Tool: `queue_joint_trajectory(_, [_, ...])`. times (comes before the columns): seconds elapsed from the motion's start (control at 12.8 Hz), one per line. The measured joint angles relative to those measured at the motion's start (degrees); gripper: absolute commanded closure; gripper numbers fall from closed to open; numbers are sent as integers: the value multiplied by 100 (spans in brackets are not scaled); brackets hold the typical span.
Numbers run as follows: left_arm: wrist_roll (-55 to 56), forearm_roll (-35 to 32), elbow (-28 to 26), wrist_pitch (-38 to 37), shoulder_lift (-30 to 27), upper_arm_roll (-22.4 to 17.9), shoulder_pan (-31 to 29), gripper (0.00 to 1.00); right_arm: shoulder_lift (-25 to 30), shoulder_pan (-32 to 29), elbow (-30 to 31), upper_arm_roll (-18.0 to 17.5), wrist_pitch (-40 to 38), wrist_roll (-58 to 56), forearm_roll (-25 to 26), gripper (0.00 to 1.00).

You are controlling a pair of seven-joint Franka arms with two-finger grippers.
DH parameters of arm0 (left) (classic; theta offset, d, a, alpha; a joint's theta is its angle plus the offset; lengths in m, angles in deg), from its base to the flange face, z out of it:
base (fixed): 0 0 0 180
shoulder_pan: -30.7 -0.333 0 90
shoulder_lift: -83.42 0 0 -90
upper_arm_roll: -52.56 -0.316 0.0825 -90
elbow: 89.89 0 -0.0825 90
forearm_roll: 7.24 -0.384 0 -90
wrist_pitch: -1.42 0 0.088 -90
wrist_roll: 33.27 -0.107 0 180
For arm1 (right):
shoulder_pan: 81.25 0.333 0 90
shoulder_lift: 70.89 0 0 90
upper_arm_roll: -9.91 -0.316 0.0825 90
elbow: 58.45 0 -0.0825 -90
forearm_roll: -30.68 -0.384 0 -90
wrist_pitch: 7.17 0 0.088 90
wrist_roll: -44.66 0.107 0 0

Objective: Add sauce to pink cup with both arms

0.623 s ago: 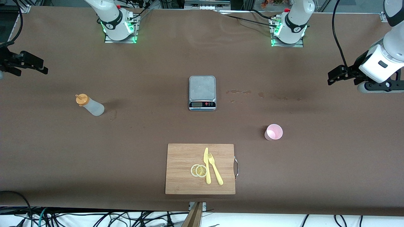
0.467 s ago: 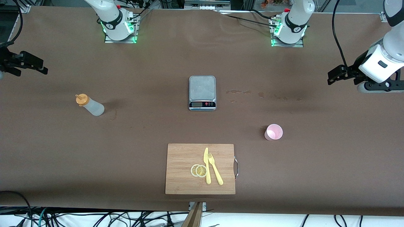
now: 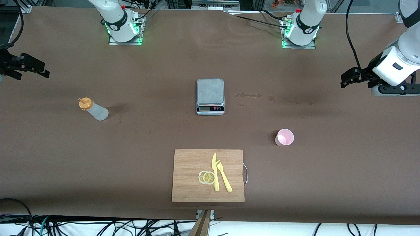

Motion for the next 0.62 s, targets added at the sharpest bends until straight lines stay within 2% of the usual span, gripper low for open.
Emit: queue_joint_trajectory(0.62, [-60, 0, 3, -61, 0, -3, 65, 0, 0, 0, 0, 0, 0, 0, 0, 0])
